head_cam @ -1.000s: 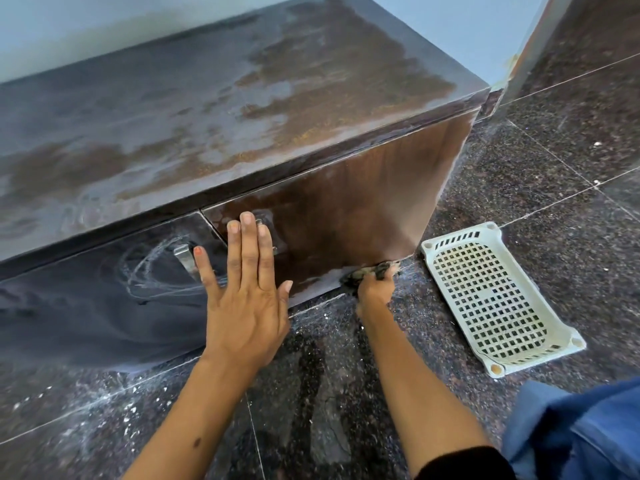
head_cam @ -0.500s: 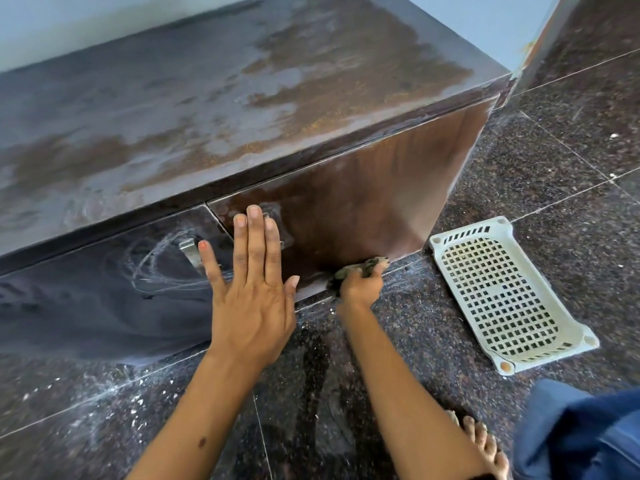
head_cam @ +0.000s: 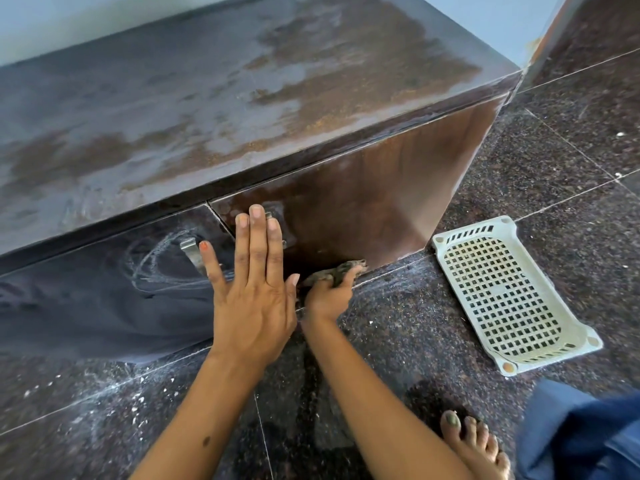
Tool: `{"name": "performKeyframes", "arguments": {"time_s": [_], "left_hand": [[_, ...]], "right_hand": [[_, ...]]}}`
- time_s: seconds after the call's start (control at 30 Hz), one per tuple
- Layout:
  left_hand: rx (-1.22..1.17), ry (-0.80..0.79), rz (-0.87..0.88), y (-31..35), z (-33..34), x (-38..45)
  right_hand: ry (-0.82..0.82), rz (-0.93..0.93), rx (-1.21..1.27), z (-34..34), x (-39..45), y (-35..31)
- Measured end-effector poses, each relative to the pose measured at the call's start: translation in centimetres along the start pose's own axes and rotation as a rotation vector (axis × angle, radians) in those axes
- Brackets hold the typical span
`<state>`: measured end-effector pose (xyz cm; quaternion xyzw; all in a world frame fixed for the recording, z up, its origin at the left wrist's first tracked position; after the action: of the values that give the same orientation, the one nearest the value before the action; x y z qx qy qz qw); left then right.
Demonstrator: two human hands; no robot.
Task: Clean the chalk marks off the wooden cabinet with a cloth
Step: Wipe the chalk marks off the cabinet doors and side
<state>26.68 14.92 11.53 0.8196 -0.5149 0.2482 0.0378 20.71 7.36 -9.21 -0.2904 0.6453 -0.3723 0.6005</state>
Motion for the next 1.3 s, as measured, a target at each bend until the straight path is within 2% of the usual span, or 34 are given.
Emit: {"name": "performKeyframes", "arguments": {"time_s": [0.07,0.1,0.23,0.37,0.53,0.63,0.77,0.9,1.07,1.2,1.3], "left_hand": [[-0.001,-0.003,0.005,0.0,-0.2,0.0],[-0.003,-0.007,0.005,-0.1,-0.3,0.0],[-0.009,-0.017,0.014,-0.2,-0.5,0.0],[-0.005,-0.016,0.006,0.0,-0.3,0.0],[0.003,-0.014,0.001,0.0,-0.3,0.0],[-0.007,-0.02,0.011,-0.1,-0.6,0.0],[-0.01,-0.017,0.016,0.0,-0.7,0.0],[-0.005,-0.008,0.003,0.0,-0.3,0.0],[-0.007,-0.007,-0.016,0.1,0.1,0.0],[-0.022,-0.003,-0.021,0.1,0.3,0.0],[-0.014,0.0,-0.021,0.1,0.4,0.0]], "right_hand": [[0.047,0.166,-0.006,-1.9,4.1,0.9],[0.055,0.185,-0.021,-2.9,6.1,0.6],[0.13,0.029,-0.032,-6.5,11.3,-3.5],[0.099,-0.042,-0.077,-6.3,9.5,-3.9],[-0.032,0.166,-0.064,-4.3,7.7,-0.1],[0.016,0.174,-0.028,-6.1,9.5,-2.4],[0.107,0.042,-0.058,-8.5,12.1,-6.5],[0.118,0.026,-0.018,-7.0,10.0,-5.8],[0.0,0.149,-0.019,-3.5,4.7,-1.2],[-0.168,0.33,0.031,-0.1,0.7,2.4],[-0.334,0.337,0.076,2.1,-2.6,3.2]]}}
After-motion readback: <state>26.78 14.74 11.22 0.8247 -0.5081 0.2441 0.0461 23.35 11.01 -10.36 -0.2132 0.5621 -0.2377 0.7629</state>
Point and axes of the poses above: each hand's wrist, its own x-axis towards the middle knuckle, its own z-axis out of the palm, y = z × x, the point moved 9 cm from there along x, towards the middle knuckle, and after that the axes turned 2 degrees about -z, right-handed, at the moved point
